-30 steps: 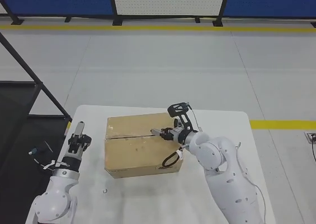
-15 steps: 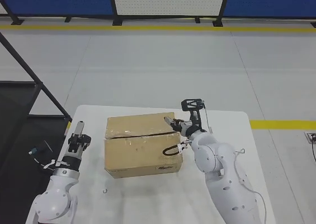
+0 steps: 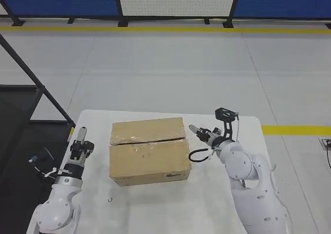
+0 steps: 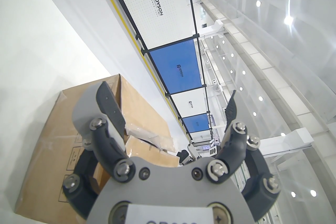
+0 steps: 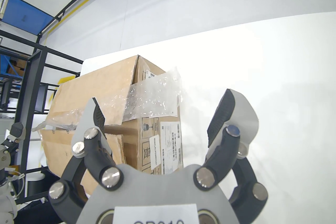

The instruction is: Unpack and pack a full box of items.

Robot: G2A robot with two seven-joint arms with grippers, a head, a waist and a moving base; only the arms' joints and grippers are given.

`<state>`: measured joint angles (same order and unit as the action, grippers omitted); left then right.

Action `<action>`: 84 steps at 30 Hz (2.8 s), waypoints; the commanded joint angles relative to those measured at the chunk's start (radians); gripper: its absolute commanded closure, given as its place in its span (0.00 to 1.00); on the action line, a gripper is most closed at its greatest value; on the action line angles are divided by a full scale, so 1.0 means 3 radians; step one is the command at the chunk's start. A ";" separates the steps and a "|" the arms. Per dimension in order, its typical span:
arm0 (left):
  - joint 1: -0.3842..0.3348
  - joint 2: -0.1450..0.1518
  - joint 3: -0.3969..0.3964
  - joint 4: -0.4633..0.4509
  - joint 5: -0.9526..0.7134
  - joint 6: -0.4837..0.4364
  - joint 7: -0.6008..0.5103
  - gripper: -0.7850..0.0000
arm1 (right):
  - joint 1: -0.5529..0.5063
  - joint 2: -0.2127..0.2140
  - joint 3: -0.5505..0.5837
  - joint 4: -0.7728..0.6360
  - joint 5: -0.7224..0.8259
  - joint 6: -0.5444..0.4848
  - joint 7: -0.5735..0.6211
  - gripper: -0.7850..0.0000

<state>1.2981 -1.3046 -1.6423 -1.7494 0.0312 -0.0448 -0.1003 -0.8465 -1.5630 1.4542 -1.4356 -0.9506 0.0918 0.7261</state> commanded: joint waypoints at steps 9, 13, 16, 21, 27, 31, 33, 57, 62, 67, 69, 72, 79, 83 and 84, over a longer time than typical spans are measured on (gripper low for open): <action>0.0111 0.0003 -0.0085 -0.0013 -0.0084 -0.0110 0.0066 0.00 | 0.0354 0.0044 0.0121 0.0757 0.0648 -0.0525 0.0068 1.00; 0.0145 0.0005 -0.0112 -0.0026 -0.0108 -0.0129 0.0074 0.00 | 0.0445 0.0059 0.0120 0.0922 0.0862 -0.0740 0.0094 1.00; 0.0163 0.0006 -0.0120 -0.0029 -0.0118 -0.0140 0.0077 0.00 | 0.0472 0.0070 0.0091 0.0933 0.0892 -0.0783 0.0077 1.00; 0.0188 0.0006 -0.0127 -0.0022 -0.0137 -0.0166 0.0078 0.00 | 0.0445 0.0076 -0.0003 0.0782 0.0973 -0.0816 0.0053 1.00; 0.0268 0.0015 -0.0122 0.0025 -0.0102 -0.0233 -0.0042 0.00 | 0.0358 0.0083 -0.0135 0.0484 0.1041 -0.0795 0.0068 1.00; 0.0318 0.0019 -0.0126 0.0075 -0.0102 -0.0300 -0.0082 0.00 | 0.0331 0.0080 -0.0243 0.0333 0.1056 -0.0730 -0.0005 1.00; 0.0334 0.0021 -0.0132 0.0092 -0.0113 -0.0314 -0.0102 0.00 | 0.0327 0.0075 -0.0301 0.0280 0.1089 -0.0722 -0.0054 1.00; 0.0502 0.0048 -0.0240 0.0159 -0.0268 -0.0466 -0.0299 0.00 | 0.0585 -0.0018 -0.1084 -0.0118 0.1195 -0.0573 -0.0462 1.00; 0.0530 0.0055 -0.0275 0.0162 -0.0308 -0.0495 -0.0331 0.00 | 0.0662 -0.0044 -0.1223 -0.0146 0.1191 -0.0511 -0.0504 1.00; 0.0539 0.0061 -0.0291 0.0167 -0.0337 -0.0505 -0.0362 0.00 | 0.0703 -0.0061 -0.1298 -0.0165 0.1206 -0.0517 -0.0584 1.00; 0.0542 0.0063 -0.0292 0.0168 -0.0338 -0.0512 -0.0372 0.00 | 0.0705 -0.0065 -0.1316 -0.0176 0.1221 -0.0541 -0.0619 1.00; 0.0543 0.0066 -0.0296 0.0172 -0.0342 -0.0522 -0.0386 0.00 | 0.0695 -0.0068 -0.1335 -0.0210 0.1229 -0.0582 -0.0678 1.00; 0.0540 0.0073 -0.0297 0.0179 -0.0350 -0.0545 -0.0409 0.00 | 0.0623 -0.0069 -0.1347 -0.0340 0.1217 -0.0664 -0.0862 1.00; 0.0538 0.0075 -0.0295 0.0181 -0.0359 -0.0557 -0.0411 0.00 | 0.0584 -0.0071 -0.1346 -0.0399 0.1224 -0.0707 -0.0977 1.00; 0.0537 0.0076 -0.0294 0.0183 -0.0363 -0.0559 -0.0412 0.00 | 0.0579 -0.0072 -0.1344 -0.0411 0.1230 -0.0715 -0.1007 1.00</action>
<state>1.4594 -1.2820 -1.7308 -1.6950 -0.0765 -0.2117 -0.2238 -0.6713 -1.5844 1.0506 -1.5556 -0.5836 -0.1199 0.4322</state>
